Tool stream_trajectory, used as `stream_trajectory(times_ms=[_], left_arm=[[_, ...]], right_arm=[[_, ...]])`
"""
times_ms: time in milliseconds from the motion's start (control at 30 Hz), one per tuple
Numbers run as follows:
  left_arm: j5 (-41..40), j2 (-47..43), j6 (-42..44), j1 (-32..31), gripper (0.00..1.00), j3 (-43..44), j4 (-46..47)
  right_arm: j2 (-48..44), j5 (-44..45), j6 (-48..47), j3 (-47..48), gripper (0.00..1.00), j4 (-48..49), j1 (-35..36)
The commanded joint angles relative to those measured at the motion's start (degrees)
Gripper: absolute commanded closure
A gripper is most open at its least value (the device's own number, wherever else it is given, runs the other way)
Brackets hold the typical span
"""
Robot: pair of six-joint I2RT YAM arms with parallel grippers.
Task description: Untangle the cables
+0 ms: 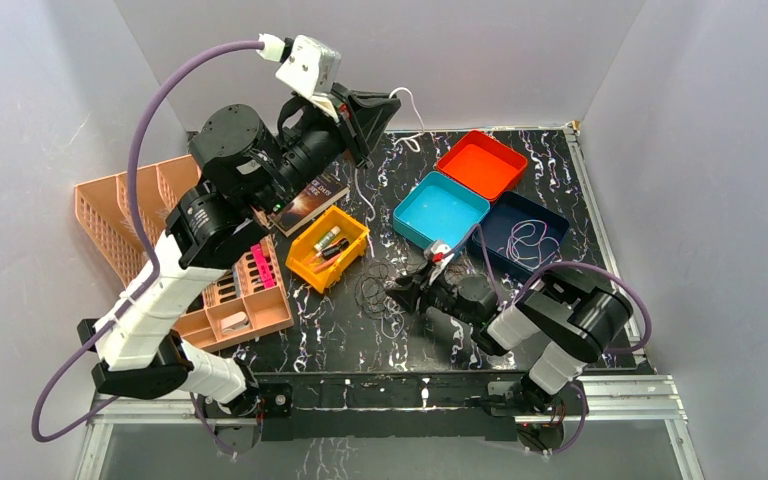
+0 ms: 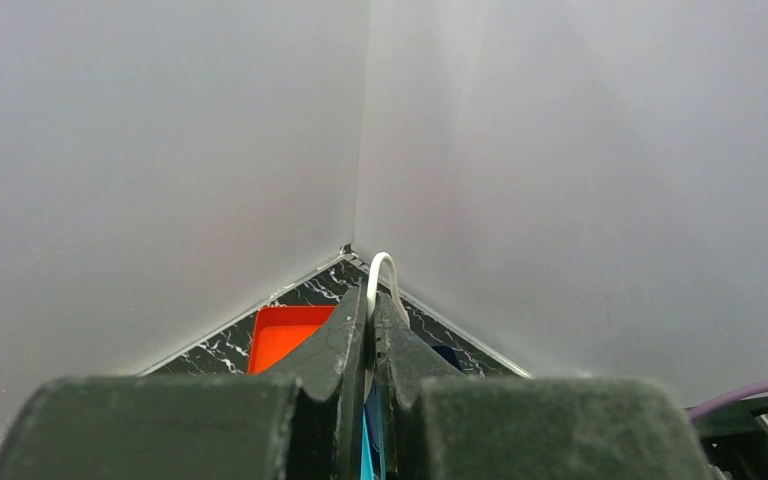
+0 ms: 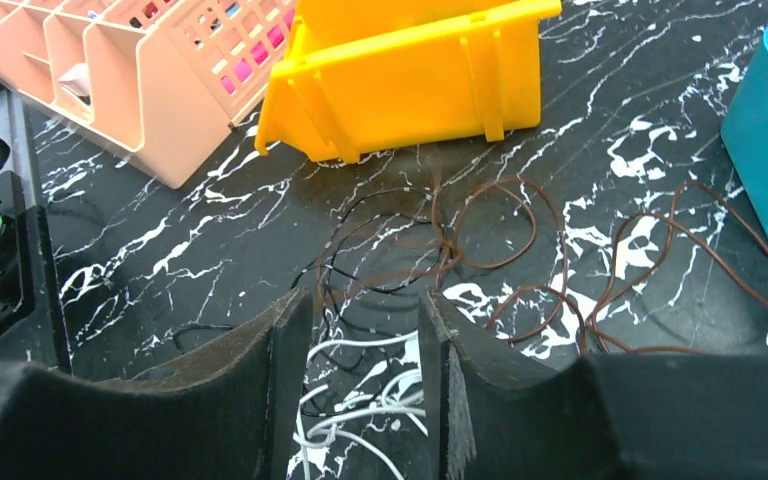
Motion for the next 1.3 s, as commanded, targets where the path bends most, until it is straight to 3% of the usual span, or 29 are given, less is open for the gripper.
stream_trajectory(times_ms=[0, 267, 367, 600, 800, 967, 1267], left_arm=[[-0.3, 0.2, 1.8, -0.1, 1.00, 2.3, 0.7], [-0.3, 0.4, 3.1, 0.0, 1.00, 4.6, -0.4], [0.1, -0.2, 3.4, 0.0, 1.00, 4.3, -1.0], [1.2, -2.4, 3.0, 0.0, 1.00, 0.2, -1.5], [0.8, -4.3, 2.2, 0.0, 1.00, -3.4, -1.1], [-0.2, -5.2, 1.8, -0.1, 1.00, -5.1, -0.8], [-1.1, -5.6, 1.6, 0.0, 1.00, -6.0, -1.6]], right_arm=[[0.7, 1.8, 0.6, -1.6, 0.48, 8.6, 0.3], [-5.0, 3.3, -0.1, -4.6, 0.43, 7.5, 0.3], [-14.7, 4.4, -2.4, -5.2, 0.38, -1.4, 0.3], [-44.1, 9.2, -12.5, -1.2, 0.27, -31.9, 0.3], [-57.4, 11.2, -18.6, 2.7, 0.22, -42.1, 0.3], [-59.1, 9.6, -23.4, 8.3, 0.18, -39.7, 0.3], [-50.1, -0.1, -33.1, 21.5, 0.02, -33.3, 0.3]])
